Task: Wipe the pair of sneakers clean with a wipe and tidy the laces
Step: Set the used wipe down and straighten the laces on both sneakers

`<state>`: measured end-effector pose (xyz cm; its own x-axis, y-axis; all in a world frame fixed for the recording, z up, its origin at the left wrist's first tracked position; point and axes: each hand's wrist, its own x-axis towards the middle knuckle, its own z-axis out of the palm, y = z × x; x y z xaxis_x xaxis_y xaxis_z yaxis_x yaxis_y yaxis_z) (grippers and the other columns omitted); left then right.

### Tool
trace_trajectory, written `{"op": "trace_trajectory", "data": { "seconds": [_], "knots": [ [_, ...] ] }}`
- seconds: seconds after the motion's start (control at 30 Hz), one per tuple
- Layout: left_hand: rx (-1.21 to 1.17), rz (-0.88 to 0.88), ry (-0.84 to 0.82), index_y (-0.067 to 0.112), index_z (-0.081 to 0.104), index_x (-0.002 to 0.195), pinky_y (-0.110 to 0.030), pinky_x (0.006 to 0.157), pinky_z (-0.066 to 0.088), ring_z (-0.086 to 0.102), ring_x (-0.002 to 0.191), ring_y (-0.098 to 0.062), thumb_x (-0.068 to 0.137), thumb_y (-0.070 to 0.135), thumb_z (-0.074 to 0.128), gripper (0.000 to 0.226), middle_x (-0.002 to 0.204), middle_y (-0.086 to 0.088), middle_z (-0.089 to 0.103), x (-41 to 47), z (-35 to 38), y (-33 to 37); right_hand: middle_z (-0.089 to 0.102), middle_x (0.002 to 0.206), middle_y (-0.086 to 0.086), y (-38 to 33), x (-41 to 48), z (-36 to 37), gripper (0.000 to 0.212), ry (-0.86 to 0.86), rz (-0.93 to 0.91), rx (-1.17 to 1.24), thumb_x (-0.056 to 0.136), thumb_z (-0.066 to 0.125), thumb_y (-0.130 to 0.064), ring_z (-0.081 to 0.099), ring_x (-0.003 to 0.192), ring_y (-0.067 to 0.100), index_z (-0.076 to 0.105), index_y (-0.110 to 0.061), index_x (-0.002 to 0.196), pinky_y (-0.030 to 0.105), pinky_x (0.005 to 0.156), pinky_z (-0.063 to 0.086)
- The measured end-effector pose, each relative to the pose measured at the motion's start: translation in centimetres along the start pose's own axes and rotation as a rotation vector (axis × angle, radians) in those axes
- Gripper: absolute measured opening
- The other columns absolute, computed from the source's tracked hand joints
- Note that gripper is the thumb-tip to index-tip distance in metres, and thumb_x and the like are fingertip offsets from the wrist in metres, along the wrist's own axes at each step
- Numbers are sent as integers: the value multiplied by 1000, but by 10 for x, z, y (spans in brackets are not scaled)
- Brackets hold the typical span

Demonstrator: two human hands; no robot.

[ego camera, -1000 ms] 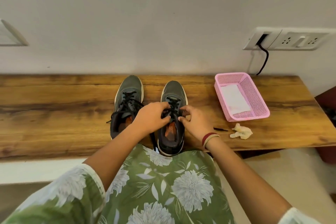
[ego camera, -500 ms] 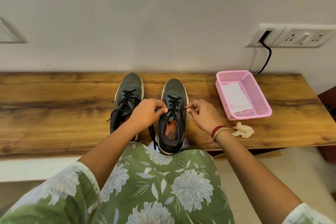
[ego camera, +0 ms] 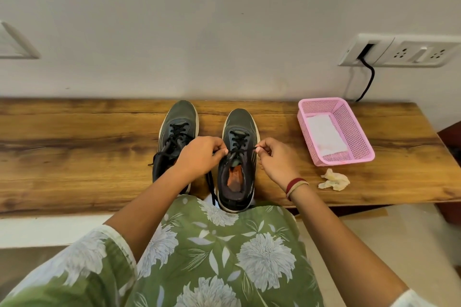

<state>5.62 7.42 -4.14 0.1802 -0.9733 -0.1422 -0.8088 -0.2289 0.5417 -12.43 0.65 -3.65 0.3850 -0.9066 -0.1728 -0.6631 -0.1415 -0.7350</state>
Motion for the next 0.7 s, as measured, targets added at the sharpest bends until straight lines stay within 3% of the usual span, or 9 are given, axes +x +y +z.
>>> {"op": "trace_trajectory", "data": {
  "seconds": [0.1,0.2,0.3,0.4,0.47,0.53,0.57,0.63,0.7],
  "knots": [
    [2,4,-13,24,62,87,-32,64,47,57,73,-13,93,31,53,13,80,6,63,-2,0,3,59,73,-5,5,1,9,21,9,106,111,90,55,-14,60,74,18,56,-28,75,35,70,51],
    [-19,17,-50,23,58,81,-30,60,42,53,65,-12,94,31,53,16,72,3,60,-4,1,1,57,72,-6,1,-4,14,13,-73,107,0,90,58,-20,54,71,11,58,-21,77,23,64,39],
    [-107,19,-84,18,59,74,-32,60,42,53,62,-17,93,32,55,24,71,-6,62,-6,-3,0,56,67,-7,-6,-8,8,19,-133,106,-36,88,61,-29,52,63,7,59,-20,72,22,56,37],
    [-293,-25,-119,22,63,72,-28,67,45,56,63,-10,93,30,56,24,68,3,62,-5,-12,0,54,67,-5,-15,-11,-5,20,-290,182,233,91,58,-22,44,47,2,60,-17,71,13,43,32],
    [-448,-62,-127,22,62,68,-24,71,43,56,65,-3,94,27,55,28,66,5,60,-4,-16,2,54,71,-3,-23,-13,-16,21,-303,198,360,93,54,-17,43,45,2,61,-14,74,9,38,27],
    [-590,-103,-113,17,60,65,-18,72,43,58,67,2,95,24,54,31,65,3,60,-6,-20,6,56,74,-5,-28,-15,-26,19,-252,180,389,93,54,-15,50,48,-9,63,-11,77,6,43,33],
    [-633,-120,-109,13,59,67,-12,64,41,54,58,8,96,23,53,32,61,6,57,-8,-22,8,57,75,-7,-30,-16,-30,18,-226,171,389,93,55,-16,50,52,-13,64,-11,78,6,48,35],
    [-700,-151,-107,7,60,75,-8,49,32,43,44,3,97,25,51,30,55,11,52,-12,-27,13,59,78,-8,-31,-17,-38,19,-201,161,386,91,57,-22,52,67,-8,63,-14,76,11,58,34],
    [-774,-151,-108,7,61,79,-9,43,28,31,44,-4,97,27,51,29,57,10,51,-15,-32,15,62,84,-8,-34,-19,-44,21,-198,151,420,91,56,-27,51,80,-5,63,-15,74,16,66,35]
  ]
}}
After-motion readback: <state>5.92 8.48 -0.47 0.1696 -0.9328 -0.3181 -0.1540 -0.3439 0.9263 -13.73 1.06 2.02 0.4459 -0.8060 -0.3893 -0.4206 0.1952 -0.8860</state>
